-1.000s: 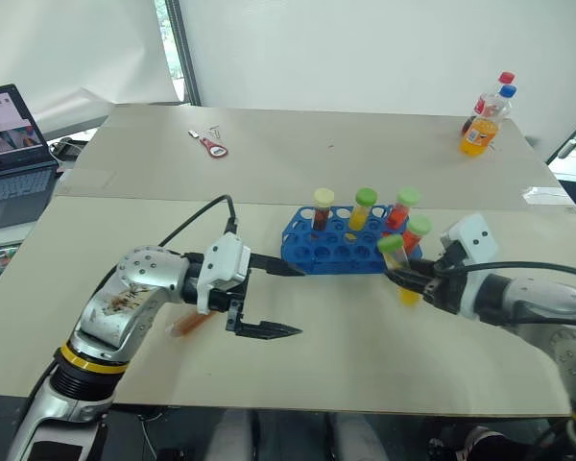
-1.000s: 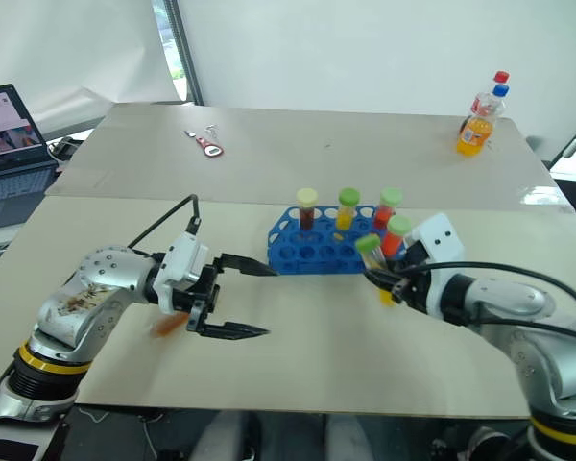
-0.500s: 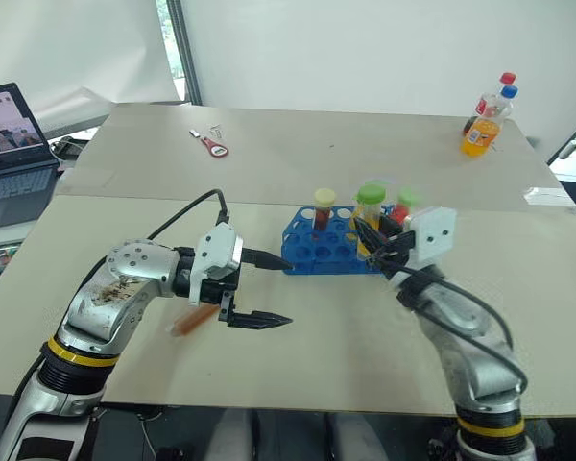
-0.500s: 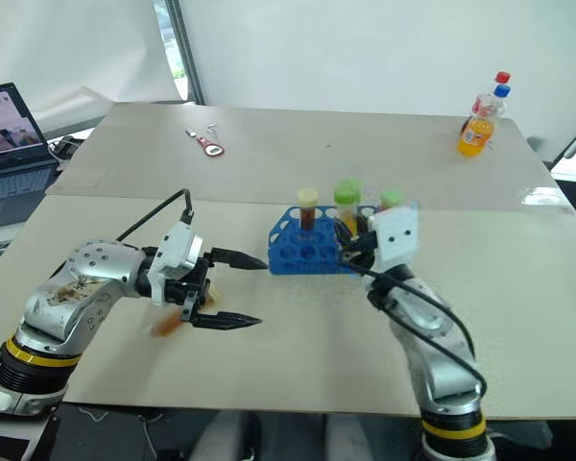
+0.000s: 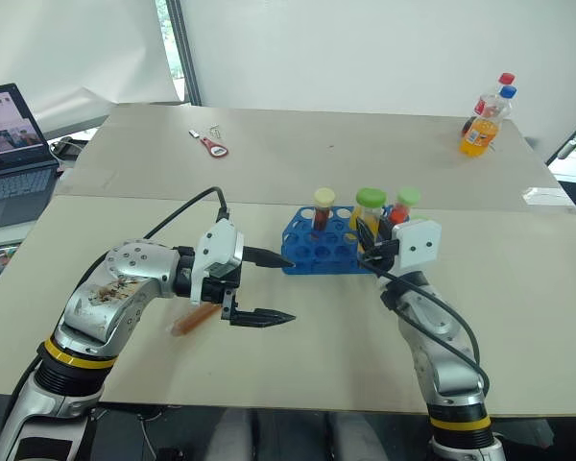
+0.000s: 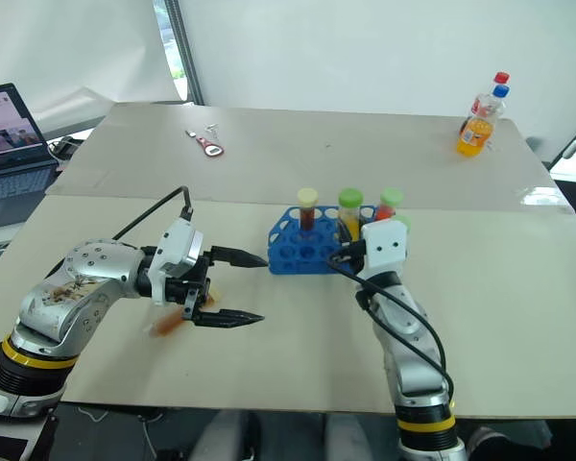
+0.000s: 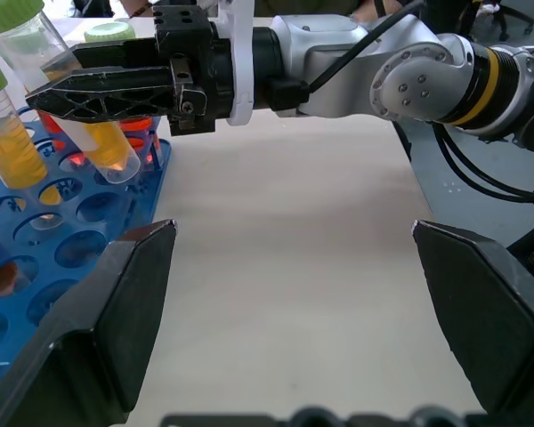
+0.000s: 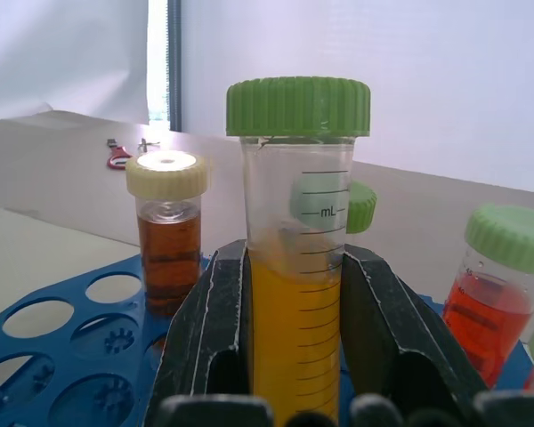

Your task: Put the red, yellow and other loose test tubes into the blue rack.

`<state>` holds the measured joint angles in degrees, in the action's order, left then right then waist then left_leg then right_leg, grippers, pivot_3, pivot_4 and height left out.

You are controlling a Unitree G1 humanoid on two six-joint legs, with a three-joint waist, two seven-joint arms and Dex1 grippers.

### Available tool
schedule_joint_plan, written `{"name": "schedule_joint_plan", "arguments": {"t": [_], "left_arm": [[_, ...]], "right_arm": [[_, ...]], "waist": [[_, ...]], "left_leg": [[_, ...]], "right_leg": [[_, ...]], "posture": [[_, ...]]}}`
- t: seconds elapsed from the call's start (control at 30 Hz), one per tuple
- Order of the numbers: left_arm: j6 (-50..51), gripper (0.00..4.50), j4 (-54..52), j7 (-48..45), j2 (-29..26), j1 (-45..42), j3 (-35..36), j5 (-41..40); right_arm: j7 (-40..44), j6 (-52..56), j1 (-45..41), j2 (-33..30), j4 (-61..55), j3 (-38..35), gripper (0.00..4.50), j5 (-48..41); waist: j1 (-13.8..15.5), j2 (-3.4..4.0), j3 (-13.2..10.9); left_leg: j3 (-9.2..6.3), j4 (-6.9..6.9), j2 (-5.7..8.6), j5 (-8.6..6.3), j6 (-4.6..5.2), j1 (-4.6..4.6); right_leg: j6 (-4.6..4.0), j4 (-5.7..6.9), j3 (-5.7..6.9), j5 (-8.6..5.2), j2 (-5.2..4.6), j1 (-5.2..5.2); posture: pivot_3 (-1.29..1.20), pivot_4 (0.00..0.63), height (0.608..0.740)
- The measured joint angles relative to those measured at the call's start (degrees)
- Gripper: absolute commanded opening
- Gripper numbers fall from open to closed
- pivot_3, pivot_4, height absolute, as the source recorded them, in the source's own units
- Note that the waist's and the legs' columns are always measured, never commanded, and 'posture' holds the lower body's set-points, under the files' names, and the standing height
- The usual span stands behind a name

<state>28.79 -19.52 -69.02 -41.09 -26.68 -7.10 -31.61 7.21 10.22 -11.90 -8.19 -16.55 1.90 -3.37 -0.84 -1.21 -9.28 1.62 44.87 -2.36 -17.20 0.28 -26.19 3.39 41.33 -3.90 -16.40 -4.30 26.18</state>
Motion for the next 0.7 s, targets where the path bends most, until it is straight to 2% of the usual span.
{"name": "schedule_joint_plan", "arguments": {"t": [0.3,0.53,0.6,0.7], "left_arm": [[0.68,4.5,-0.15,1.5,0.79,-0.7,0.0,-0.2],[6.81,4.5,-0.84,6.65,3.13,-2.91,0.26,-2.65],[7.44,4.5,-0.89,7.65,3.44,-3.06,0.5,-2.7],[7.87,4.5,-0.88,9.41,3.79,-3.08,0.68,-2.48]], "right_arm": [[-3.15,-3.99,-0.27,3.29,4.31,0.19,0.96,2.75],[-4.05,-6.83,2.08,5.11,4.94,0.42,0.96,3.16],[-4.02,-7.42,2.45,5.42,4.99,0.41,1.97,3.1],[-3.81,-7.65,3.71,5.68,5.0,0.37,3.03,2.66]], "waist": [[0.02,0.0,0.0],[-0.13,0.0,0.0],[-0.15,0.0,0.0],[-0.14,0.0,0.0]], "left_leg": [[0.0,0.05,0.03,0.01,-0.01,0.0],[-0.02,0.07,0.02,0.01,-0.02,0.0],[-0.03,0.07,0.01,0.01,-0.02,0.0],[-0.03,0.07,0.01,0.01,-0.02,0.0]], "right_leg": [[-0.01,0.24,0.0,-0.01,-0.03,0.07],[-0.04,0.33,0.0,-0.03,-0.01,0.1],[-0.08,0.37,0.0,-0.05,0.0,0.12],[-0.1,0.42,0.0,-0.07,0.0,0.14]], "posture": [[0.0,0.15,0.671],[0.0,0.15,0.671],[0.0,0.15,0.671],[0.0,0.15,0.671]]}}
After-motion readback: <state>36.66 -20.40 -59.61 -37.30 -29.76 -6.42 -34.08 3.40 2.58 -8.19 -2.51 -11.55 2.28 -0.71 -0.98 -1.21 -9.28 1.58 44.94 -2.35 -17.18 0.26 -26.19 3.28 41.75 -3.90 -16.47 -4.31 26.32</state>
